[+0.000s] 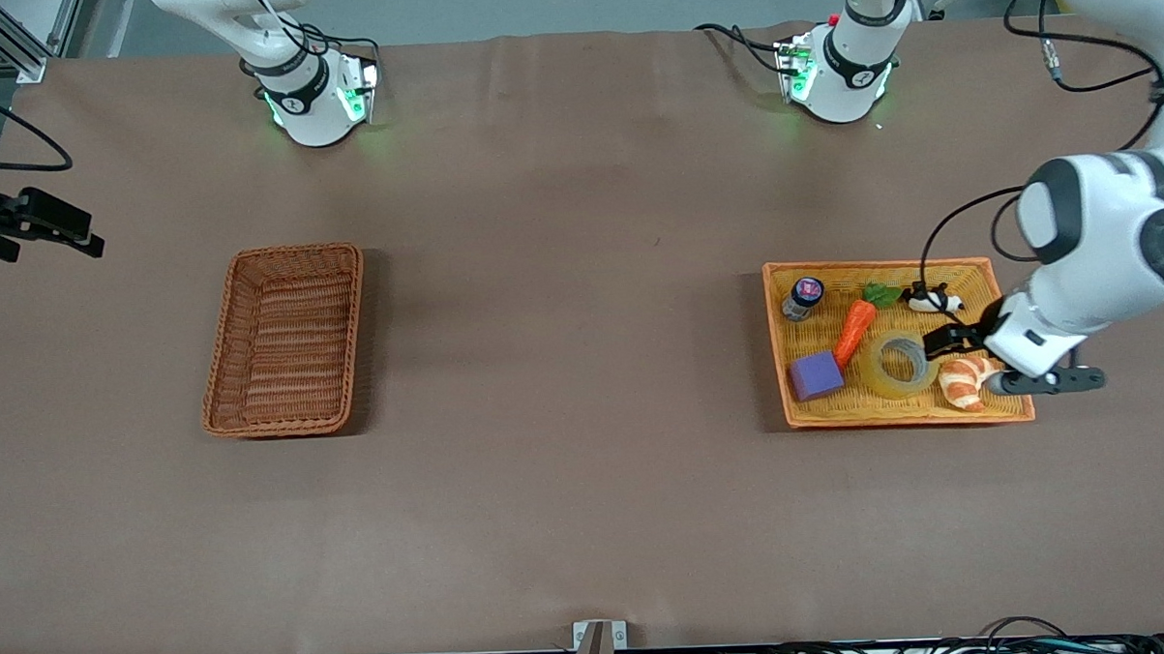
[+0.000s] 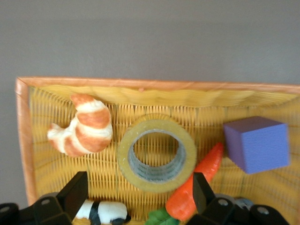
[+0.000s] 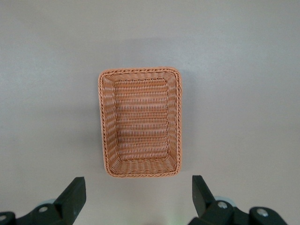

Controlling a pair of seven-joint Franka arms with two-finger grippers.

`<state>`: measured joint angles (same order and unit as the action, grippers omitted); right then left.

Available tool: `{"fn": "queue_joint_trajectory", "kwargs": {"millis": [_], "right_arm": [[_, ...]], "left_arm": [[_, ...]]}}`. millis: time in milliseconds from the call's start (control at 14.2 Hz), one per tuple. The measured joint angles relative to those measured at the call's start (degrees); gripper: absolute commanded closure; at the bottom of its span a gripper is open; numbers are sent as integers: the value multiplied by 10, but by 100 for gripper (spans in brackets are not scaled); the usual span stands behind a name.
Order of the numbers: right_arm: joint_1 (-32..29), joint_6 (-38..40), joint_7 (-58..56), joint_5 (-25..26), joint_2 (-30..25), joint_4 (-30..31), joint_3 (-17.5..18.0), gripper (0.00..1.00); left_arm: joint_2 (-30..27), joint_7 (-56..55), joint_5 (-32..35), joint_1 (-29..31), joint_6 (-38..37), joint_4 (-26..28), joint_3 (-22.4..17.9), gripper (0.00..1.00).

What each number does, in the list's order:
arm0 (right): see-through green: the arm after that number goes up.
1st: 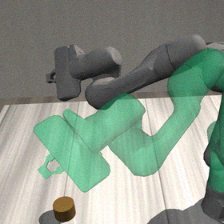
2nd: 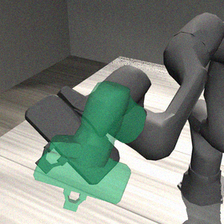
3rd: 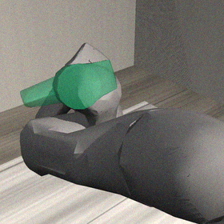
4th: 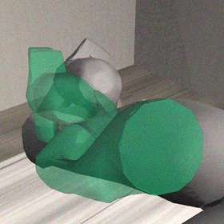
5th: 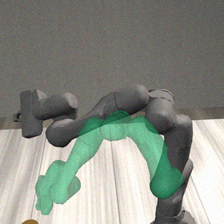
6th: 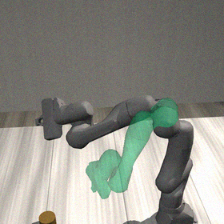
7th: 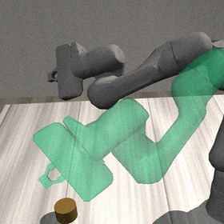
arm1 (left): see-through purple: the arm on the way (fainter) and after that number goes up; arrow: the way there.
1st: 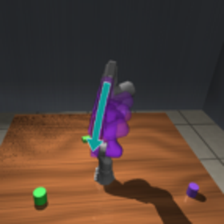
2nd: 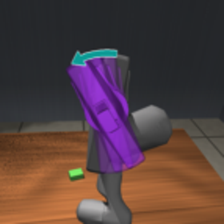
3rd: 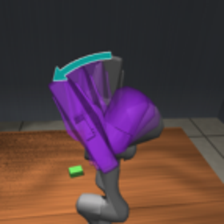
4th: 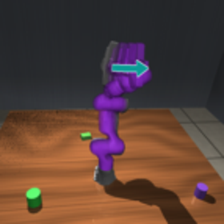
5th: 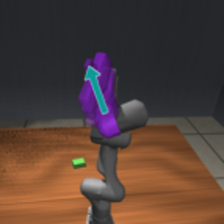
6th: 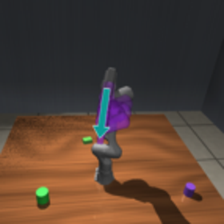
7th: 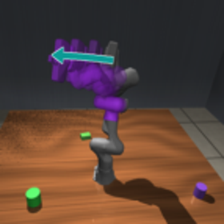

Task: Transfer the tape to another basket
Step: 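Lower the left gripper and close it on the tape roll's rim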

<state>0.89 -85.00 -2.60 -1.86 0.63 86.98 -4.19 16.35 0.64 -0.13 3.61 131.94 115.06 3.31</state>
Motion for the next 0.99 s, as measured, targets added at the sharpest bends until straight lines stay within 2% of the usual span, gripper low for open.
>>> {"fn": "queue_joint_trajectory", "kwargs": {"millis": [212,565,635,706,847,918,988], "right_arm": [[0,0,0,0,0,0,0,0],[0,0,0,0,0,0,0,0],[0,0,0,0,0,0,0,0],[0,0,0,0,0,0,0,0],[0,0,0,0,0,0,0,0],[0,0,0,0,0,0,0,0],[0,0,0,0,0,0,0,0]], "left_arm": [[23,3,19,5,68,45,0,1],[75,3,30,18,110,46,0,2],[80,3,31,18,110,46,0,5],[86,3,31,18,110,46,0,16],[89,3,31,18,110,46,0,54],[89,3,31,18,110,46,0,71],[89,3,31,18,110,45,0,83]]}}
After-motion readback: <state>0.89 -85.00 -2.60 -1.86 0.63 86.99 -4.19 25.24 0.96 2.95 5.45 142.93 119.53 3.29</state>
